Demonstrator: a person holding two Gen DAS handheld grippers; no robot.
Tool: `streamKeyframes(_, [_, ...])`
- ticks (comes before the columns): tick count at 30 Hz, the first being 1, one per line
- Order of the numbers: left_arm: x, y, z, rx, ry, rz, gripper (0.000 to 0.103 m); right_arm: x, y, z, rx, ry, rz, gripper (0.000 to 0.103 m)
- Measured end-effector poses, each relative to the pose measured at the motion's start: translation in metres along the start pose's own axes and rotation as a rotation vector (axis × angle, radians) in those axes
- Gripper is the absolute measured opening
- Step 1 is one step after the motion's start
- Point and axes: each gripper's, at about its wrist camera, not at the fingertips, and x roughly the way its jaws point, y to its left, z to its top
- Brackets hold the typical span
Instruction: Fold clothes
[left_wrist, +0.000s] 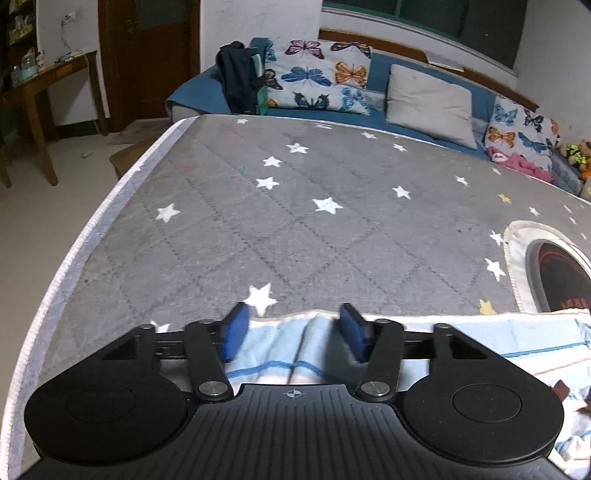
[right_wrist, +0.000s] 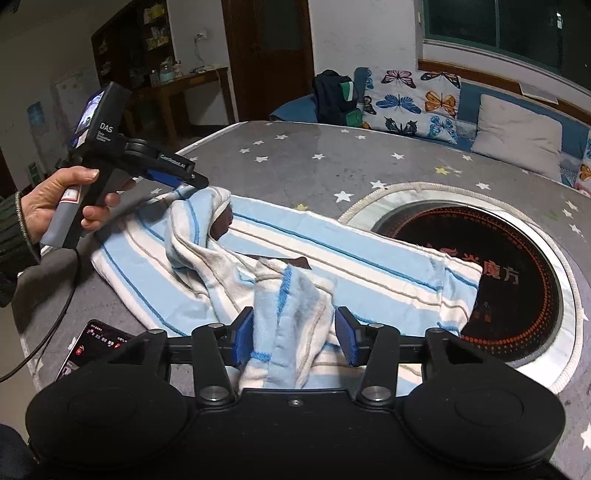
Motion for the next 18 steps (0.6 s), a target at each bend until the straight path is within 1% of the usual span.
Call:
streamKeyframes(1, [-0.001, 0.0, 0.0, -0.001, -0.004, -0.016, 0.022, 0.001, 0.001, 0.001, -0.003, 0.002, 0.002, 0.047])
streamKeyframes(2, [-0.003, 0.0, -0.001, -0.003, -0.008, -0.032, 0.016, 0.001, 0.002, 0.001, -0.005, 0.004, 0.004, 0.046])
streamKeyframes(4, [-0.009, 0.0, -0.001, -0.001, -0.025, -0.052, 0.01, 0.003, 0.003, 0.003, -0.008, 0.008, 0.007, 0.04])
streamKeyframes(8, [-0.03, 0.004, -0.003, -0.004, -0.075, -0.087, 0.007, 0.004, 0.001, 0.004, 0.004, 0.013, 0.003, 0.031])
streamKeyframes(10, [-0.046, 0.01, -0.003, -0.019, -0.109, -0.113, 0.006, 0.002, -0.001, 0.004, 0.026, 0.01, 0.01, 0.022])
streamKeyframes(13, [-0.077, 0.022, -0.008, -0.036, -0.163, -0.15, 0.006, -0.005, 0.0, 0.004, 0.036, -0.004, 0.011, 0.017])
streamKeyframes(18, [-0.131, 0.035, -0.027, -0.055, -0.232, -0.214, 0.006, -0.021, 0.009, 0.001, 0.025, -0.016, 0.025, 0.014])
